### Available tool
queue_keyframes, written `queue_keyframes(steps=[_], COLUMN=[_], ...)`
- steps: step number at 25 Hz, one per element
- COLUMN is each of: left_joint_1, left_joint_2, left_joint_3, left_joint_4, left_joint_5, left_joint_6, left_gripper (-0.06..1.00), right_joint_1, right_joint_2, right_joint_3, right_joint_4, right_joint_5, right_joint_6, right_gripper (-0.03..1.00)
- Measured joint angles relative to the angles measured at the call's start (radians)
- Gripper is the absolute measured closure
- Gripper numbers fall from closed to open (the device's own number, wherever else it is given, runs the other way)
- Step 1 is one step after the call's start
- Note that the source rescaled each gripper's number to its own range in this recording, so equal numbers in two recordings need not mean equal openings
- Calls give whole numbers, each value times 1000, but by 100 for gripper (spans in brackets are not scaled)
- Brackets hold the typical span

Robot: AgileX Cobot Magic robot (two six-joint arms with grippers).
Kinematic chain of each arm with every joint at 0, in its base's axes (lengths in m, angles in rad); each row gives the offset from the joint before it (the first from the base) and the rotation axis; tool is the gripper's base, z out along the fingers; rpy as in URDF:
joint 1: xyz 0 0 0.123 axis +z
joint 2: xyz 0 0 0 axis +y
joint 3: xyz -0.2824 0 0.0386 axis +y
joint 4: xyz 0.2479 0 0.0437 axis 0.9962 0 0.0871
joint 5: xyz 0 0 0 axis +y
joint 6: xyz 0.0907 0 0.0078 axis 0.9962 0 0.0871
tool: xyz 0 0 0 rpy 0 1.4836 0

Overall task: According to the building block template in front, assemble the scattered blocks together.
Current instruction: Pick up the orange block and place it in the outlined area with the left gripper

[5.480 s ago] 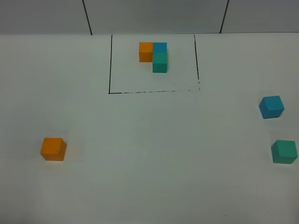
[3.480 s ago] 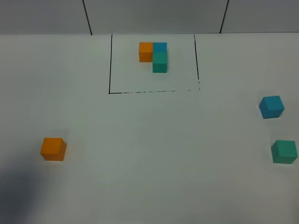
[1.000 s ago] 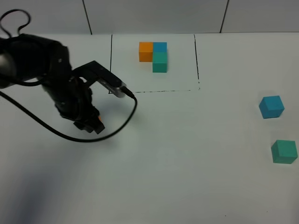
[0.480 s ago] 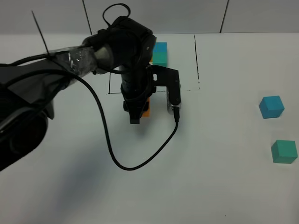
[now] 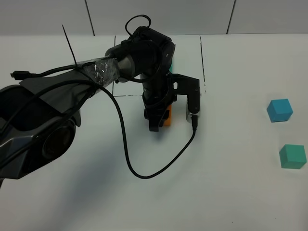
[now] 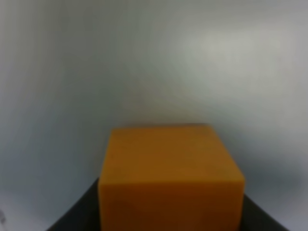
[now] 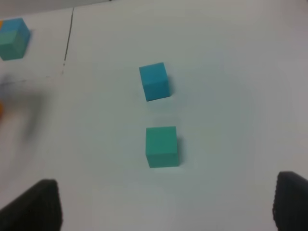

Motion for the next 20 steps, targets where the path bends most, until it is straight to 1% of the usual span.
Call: queue_keyframes(steps=[13, 20], left_joint_1=[0, 0], left_joint_2=[17, 17], left_joint_3=[-10, -10], left_joint_4=[0, 1], left_joint_5=[-13, -13], left_joint_6=[-8, -30], left_gripper=[93, 93], right_joint_1=[0, 0], right_joint_2=[0, 0], right_joint_3=[0, 0], right_joint_4=[0, 0], right_joint_5=[0, 0], right_joint_6=[0, 0], right_gripper=[20, 20])
